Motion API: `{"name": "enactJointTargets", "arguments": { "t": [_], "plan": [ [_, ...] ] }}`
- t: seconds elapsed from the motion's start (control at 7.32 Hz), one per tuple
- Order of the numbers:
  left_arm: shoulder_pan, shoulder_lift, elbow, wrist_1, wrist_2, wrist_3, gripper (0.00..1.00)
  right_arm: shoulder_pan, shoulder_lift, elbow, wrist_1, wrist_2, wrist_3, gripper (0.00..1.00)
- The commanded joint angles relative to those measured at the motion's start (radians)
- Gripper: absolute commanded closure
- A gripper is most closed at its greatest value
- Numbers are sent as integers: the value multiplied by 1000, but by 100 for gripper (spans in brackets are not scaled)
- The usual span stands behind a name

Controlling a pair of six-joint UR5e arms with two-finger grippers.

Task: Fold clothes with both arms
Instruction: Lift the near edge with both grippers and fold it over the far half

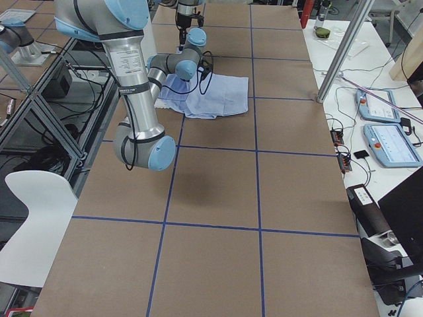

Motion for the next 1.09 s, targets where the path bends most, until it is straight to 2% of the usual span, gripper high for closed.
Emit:
{"name": "enactJointTargets", "arguments": {
  "t": [0.0, 0.27, 0.55, 0.96],
  "plan": [
    [-91, -6, 63, -9, -6, 96, 100, 73, 23, -56, -1, 0, -11, 100],
    [-180, -11, 146, -91, -8, 148, 100, 113, 30, -144, 2, -12, -52, 100],
    [-224, -12, 245, -209, -8, 150, 100, 132, 106, -249, 0, -25, -114, 100],
    [-275, -17, 361, -312, -8, 199, 100, 170, 189, -319, 2, -25, -117, 100]
  ]
}}
